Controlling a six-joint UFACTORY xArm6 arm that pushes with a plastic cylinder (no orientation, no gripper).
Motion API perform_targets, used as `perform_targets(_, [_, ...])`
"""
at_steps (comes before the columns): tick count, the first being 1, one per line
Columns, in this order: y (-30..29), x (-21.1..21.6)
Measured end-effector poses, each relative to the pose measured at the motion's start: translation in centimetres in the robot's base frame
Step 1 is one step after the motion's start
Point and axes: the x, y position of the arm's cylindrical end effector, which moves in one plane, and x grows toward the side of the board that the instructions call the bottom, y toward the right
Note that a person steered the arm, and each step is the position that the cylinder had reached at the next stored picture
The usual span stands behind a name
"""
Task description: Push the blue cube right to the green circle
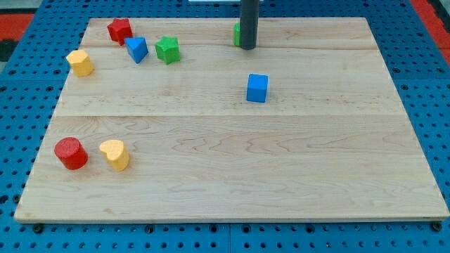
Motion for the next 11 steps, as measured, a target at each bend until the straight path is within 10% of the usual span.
perform_targets(1, [-2.4,-0.3])
perform_targets(3, [-6.4,13.6])
perform_targets(5, [-1.6,15.0])
perform_targets(11, [11.5,0.3])
